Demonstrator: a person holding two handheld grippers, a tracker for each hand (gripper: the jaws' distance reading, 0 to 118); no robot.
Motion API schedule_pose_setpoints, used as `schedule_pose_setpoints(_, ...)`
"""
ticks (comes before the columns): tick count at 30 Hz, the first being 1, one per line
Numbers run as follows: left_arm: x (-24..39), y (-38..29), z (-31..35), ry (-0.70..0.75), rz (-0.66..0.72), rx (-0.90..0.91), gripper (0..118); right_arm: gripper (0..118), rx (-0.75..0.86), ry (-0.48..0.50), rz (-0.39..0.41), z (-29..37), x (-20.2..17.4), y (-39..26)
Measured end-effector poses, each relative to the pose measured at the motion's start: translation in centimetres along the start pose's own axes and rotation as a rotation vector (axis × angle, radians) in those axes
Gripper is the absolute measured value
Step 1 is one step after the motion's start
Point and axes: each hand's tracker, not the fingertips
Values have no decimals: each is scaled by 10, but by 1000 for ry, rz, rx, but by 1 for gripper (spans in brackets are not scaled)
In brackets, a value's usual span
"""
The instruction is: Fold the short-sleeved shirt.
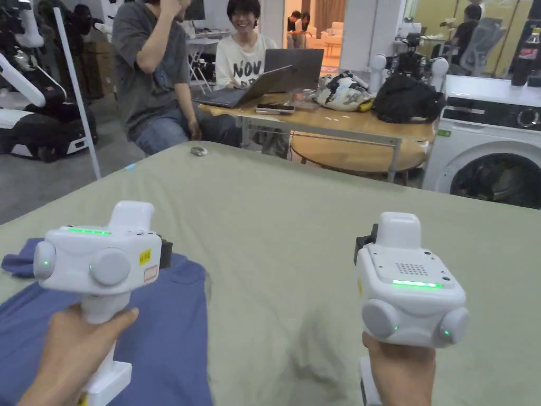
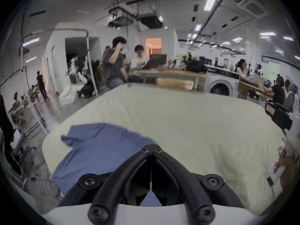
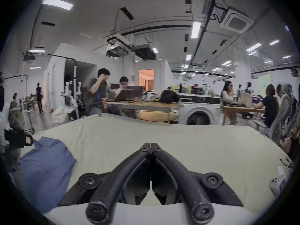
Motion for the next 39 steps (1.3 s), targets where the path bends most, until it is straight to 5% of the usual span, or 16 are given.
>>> schedule_pose_setpoints(4,-51,-11,-14,-25,106,-178,6,0,-14,53,35,-4,-32,-7)
schedule_pose_setpoints(6,-69,-16,-23,-12,145,-241,42,0,-20,74,45,-5,-39,-10)
schedule_pose_setpoints(7,-77,-19,-31,-14,155,-271,74,0,-27,79,54,-6,-43,-12)
schedule_pose_setpoints(8,-85,-22,-37,-21,175,-287,83,0,-35,83,62,-7,-45,-15)
schedule_pose_setpoints(15,-98,-56,-110,-29,260,-493,84,0,-89,93,90,-9,-43,-32)
schedule_pose_setpoints(17,-90,-76,-138,-31,227,-596,83,0,-106,83,97,-10,-40,-37)
schedule_pose_setpoints(20,-52,-84,-121,99,12,-452,80,0,-127,67,97,-10,-33,-43)
schedule_pose_setpoints(25,-28,-89,-106,87,-61,-388,0,0,-158,56,60,-13,-28,-50)
schedule_pose_setpoints(39,-52,1,-24,-60,140,4,0,0,-104,26,62,3,6,-32)
